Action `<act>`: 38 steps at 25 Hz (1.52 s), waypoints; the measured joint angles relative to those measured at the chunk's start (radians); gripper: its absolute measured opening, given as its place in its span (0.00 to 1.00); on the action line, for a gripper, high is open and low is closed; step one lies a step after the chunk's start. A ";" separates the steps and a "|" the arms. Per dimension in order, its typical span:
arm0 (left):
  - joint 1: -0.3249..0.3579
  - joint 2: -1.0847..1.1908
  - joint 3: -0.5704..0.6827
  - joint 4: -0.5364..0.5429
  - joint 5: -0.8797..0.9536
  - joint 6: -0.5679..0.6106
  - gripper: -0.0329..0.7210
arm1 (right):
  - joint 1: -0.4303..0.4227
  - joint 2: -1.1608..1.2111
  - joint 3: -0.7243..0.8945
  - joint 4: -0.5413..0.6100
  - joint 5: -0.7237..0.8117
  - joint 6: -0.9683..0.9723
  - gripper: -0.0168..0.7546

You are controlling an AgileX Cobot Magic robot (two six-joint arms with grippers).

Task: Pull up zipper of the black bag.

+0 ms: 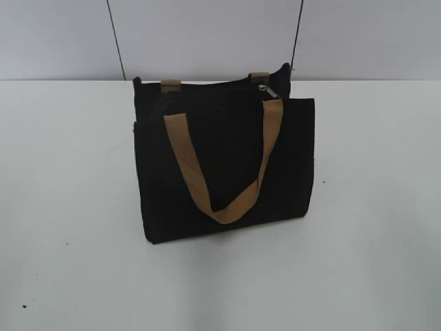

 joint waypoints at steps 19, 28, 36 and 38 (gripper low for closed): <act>0.000 -0.214 0.035 0.026 -0.085 0.065 0.63 | 0.000 -0.349 0.172 -0.163 -0.102 0.085 0.70; 0.000 -0.214 0.035 0.026 -0.086 0.066 0.60 | 0.000 -0.349 0.172 -0.156 -0.104 0.085 0.70; 0.054 -0.226 0.035 0.026 -0.091 0.067 0.60 | 0.000 -0.357 0.172 -0.155 -0.106 0.085 0.70; 0.112 -0.227 0.035 0.027 -0.092 0.068 0.59 | -0.001 -0.377 0.172 -0.154 -0.106 0.085 0.70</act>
